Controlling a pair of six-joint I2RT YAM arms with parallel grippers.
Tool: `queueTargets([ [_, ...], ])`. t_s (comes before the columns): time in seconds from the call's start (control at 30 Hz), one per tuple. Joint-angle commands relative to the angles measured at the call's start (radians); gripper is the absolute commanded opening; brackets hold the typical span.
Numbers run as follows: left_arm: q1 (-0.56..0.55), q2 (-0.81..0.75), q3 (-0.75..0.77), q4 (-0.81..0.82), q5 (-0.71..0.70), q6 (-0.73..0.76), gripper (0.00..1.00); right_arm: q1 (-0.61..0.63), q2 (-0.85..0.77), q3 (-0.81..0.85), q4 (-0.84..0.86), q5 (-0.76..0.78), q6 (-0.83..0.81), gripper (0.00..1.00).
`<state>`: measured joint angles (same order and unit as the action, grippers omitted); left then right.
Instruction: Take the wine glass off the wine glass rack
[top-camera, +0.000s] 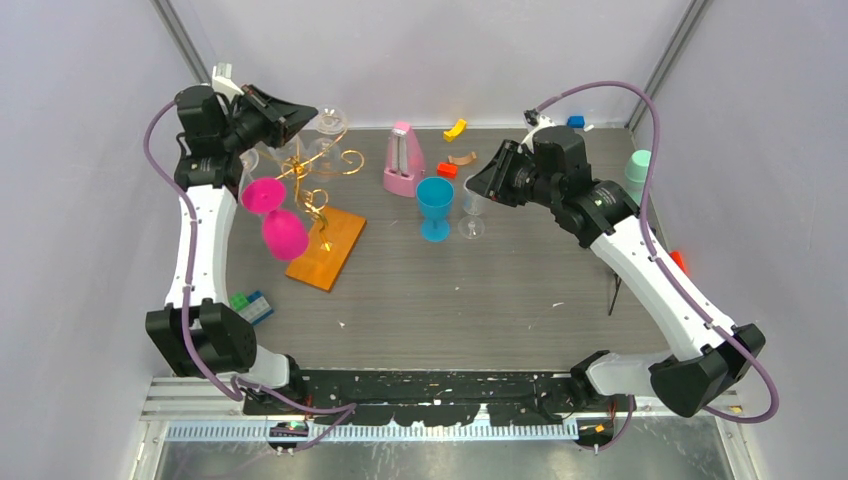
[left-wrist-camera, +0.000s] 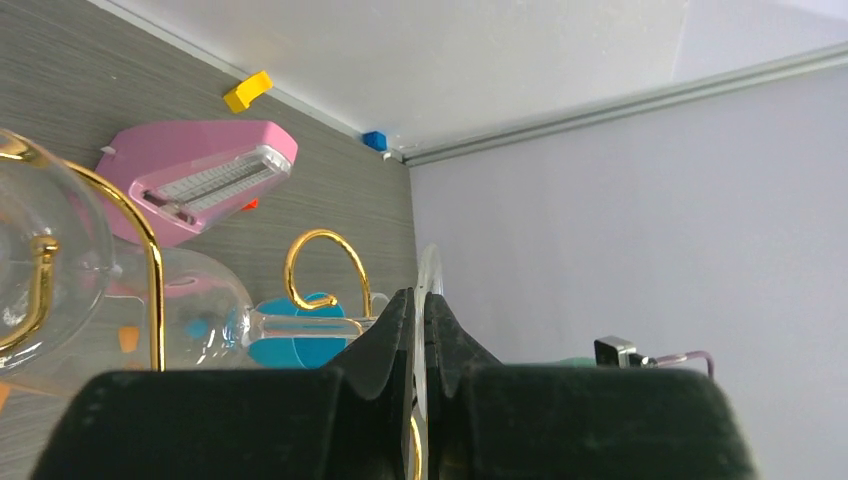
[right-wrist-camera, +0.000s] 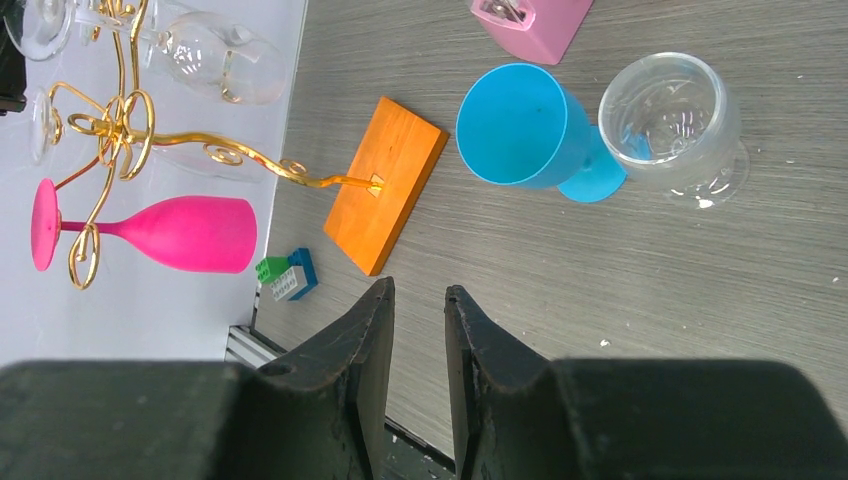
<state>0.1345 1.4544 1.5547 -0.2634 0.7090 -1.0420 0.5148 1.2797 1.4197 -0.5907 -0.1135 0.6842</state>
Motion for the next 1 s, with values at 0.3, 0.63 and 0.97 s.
queueTargets([
  [0.3,0.034,-0.034,-0.041,0.228,-0.117,-0.225,0.0,-0.001,-0.043,-0.005,0.042,0.019,0.0,0.31],
  [0.63,0.036,-0.003,-0.05,0.299,-0.18,-0.315,0.0,-0.001,-0.048,-0.007,0.041,0.019,0.0,0.31],
  [0.97,0.034,0.084,0.004,0.359,-0.188,-0.351,0.0,0.0,-0.055,-0.01,0.04,0.023,0.0,0.31],
])
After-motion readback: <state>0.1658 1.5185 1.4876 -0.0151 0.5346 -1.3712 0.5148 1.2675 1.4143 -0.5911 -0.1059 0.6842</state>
